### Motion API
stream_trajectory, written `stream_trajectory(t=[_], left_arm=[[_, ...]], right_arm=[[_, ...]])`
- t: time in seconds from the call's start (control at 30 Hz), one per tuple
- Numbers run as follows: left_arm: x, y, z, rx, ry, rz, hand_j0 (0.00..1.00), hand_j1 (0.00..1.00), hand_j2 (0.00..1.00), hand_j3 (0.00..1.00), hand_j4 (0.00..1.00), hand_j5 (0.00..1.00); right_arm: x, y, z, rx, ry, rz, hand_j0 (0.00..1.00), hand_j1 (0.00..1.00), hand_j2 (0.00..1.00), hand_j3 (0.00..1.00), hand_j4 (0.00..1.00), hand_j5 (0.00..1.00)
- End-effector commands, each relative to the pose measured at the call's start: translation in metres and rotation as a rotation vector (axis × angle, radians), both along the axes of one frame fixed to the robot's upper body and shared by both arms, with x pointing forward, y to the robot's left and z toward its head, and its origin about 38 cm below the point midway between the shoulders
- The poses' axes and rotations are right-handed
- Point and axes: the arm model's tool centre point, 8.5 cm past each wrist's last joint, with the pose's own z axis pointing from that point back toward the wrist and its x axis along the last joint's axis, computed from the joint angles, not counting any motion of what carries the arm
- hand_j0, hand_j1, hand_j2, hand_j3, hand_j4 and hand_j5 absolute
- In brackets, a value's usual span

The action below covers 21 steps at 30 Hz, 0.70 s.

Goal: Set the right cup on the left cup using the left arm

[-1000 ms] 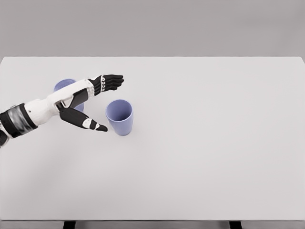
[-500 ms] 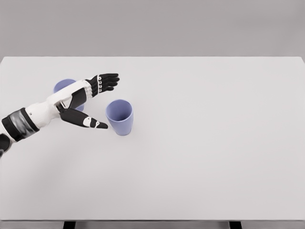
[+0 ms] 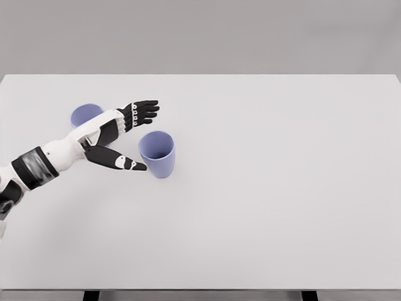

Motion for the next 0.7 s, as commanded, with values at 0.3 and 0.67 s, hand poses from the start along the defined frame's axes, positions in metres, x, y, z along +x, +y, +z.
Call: stream_trajectory(t=[0.3,0.67], left_arm=[[0.005,0.0,-0.013,-0.022,0.036,0.021,1.0,1.0,1.0,1.0,1.0,1.0],[0.008,-0.004,-0.03,-0.035,0.08,0.03,1.0,1.0,1.0,1.0,1.0,1.0]], right_arm=[[0.0,0.0,0.0,0.0,0.0,0.0,1.0,1.0,1.0,1.0,1.0,1.0],[0.0,0.0,0.0,0.0,0.0,0.0,1.0,1.0,1.0,1.0,1.0,1.0]])
